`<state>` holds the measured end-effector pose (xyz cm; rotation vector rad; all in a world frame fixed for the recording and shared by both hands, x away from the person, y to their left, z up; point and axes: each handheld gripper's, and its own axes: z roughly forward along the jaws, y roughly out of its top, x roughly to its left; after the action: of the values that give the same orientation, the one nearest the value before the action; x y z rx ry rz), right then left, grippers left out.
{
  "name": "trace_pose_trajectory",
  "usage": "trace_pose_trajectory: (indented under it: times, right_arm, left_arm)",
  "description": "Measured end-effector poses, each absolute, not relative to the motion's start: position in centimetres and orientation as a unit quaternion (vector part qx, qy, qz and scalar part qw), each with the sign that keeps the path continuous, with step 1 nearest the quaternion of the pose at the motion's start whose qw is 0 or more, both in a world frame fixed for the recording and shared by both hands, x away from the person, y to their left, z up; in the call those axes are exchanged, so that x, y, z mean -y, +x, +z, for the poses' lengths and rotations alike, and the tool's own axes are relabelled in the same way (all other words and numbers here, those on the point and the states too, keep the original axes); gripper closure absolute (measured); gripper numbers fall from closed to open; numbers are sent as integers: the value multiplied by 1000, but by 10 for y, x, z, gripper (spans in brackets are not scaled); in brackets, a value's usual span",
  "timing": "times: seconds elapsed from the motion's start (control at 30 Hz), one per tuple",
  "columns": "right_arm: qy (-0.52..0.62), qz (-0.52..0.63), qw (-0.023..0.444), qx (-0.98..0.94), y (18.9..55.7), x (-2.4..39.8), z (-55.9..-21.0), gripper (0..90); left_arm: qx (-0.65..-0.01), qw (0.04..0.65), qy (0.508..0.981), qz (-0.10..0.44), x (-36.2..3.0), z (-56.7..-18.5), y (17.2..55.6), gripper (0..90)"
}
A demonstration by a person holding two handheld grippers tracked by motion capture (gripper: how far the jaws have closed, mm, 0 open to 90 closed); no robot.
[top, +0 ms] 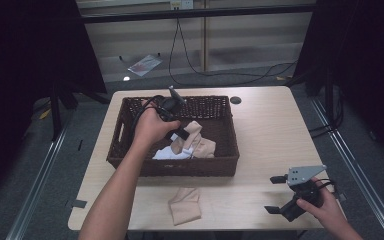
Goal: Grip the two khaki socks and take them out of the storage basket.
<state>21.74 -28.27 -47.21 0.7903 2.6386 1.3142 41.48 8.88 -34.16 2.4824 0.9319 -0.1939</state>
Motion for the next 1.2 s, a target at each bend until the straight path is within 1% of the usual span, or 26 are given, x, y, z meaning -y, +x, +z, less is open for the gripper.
trace_pose_trajectory:
  times: [0.1, 0.2, 0.63, 0.73, 0.87, 0.9, 1.2]
  right_arm:
    - [259, 430, 45, -864, 217, 283, -472, 20]
    - [257, 430, 46, -865, 218, 283, -472, 20]
    - [258, 429, 44, -865, 217, 283, -472, 20]
    - [257, 429, 44, -865, 218, 282, -472, 20]
    - [258, 429, 44, -865, 217, 283, -472, 21]
    - [258, 429, 44, -865, 217, 283, -472, 20]
    - [258, 429, 44, -865, 218, 282, -472, 20]
  left_arm:
    - [-328, 231, 913, -69, -89, -334, 410, 829]
    - [-312, 239, 917, -72, -90, -328, 405, 824]
    - [-274, 236, 930, -70, -91, -317, 383, 824]
    - [-265, 223, 935, -72, -91, -314, 378, 825]
    - [-260, 235, 933, -79, -91, -313, 373, 826]
    - [-255, 227, 937, -81, -91, -311, 372, 827]
    - [-237, 237, 938, -85, -94, -310, 359, 826]
